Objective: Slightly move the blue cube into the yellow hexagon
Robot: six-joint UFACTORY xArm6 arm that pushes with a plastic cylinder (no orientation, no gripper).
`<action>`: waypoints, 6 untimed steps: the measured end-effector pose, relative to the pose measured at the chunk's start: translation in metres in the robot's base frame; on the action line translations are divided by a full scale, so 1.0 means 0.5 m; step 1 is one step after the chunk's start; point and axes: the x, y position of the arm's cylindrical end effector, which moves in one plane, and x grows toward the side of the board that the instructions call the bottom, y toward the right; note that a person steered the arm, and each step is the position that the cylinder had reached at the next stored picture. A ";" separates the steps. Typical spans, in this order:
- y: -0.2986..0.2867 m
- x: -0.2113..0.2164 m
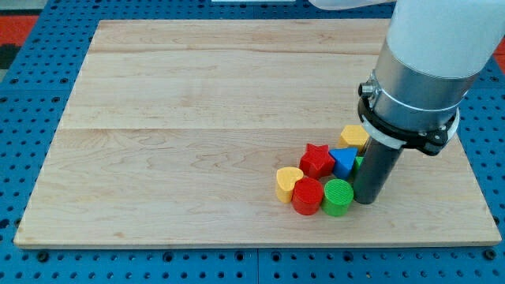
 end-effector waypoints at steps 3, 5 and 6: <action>0.172 -0.003; 0.154 -0.110; 0.048 -0.121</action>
